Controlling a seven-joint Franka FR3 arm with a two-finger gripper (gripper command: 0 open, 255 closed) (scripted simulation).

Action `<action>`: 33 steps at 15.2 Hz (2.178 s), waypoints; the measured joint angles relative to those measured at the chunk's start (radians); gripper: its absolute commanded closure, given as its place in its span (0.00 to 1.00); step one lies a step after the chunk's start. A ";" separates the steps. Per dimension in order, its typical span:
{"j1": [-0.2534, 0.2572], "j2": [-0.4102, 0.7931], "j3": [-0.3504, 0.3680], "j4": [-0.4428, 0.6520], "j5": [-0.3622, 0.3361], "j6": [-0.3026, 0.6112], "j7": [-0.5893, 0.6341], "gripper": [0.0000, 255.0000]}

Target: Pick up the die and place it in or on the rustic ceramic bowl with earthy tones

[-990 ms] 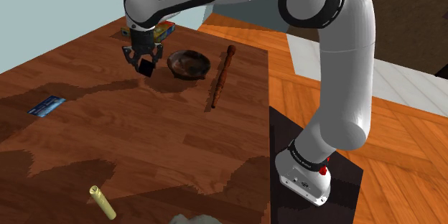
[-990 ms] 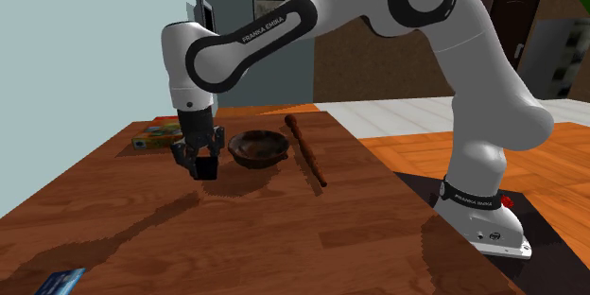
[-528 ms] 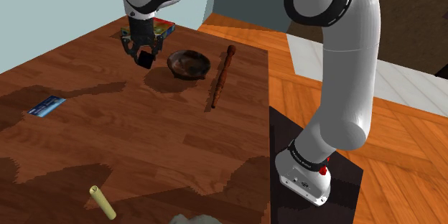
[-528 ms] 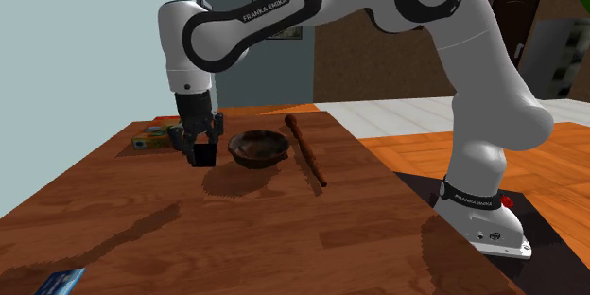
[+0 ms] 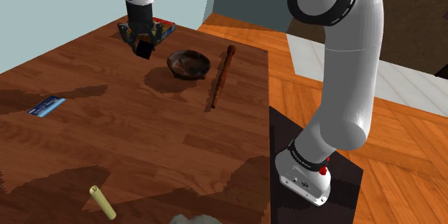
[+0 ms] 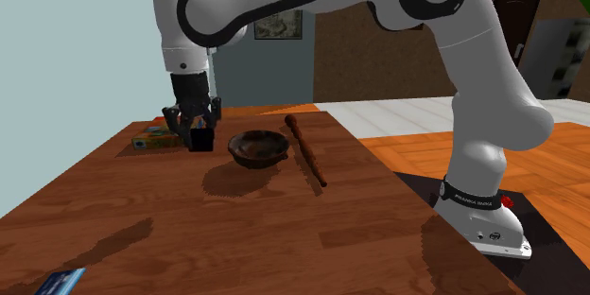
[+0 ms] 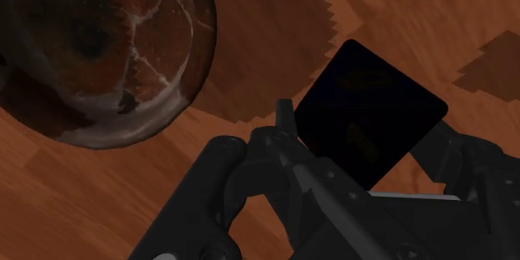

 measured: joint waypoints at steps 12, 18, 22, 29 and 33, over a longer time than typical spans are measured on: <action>-0.033 -0.072 -0.002 0.014 0.019 -0.084 -0.040 1.00; -0.132 -0.217 -0.028 -0.188 0.058 -0.023 -0.157 1.00; -0.196 -0.311 -0.057 -0.315 0.083 0.012 -0.250 1.00; -0.232 -0.352 -0.080 -0.430 0.093 0.087 -0.311 1.00; -0.231 -0.339 -0.080 -0.467 0.091 0.137 -0.308 1.00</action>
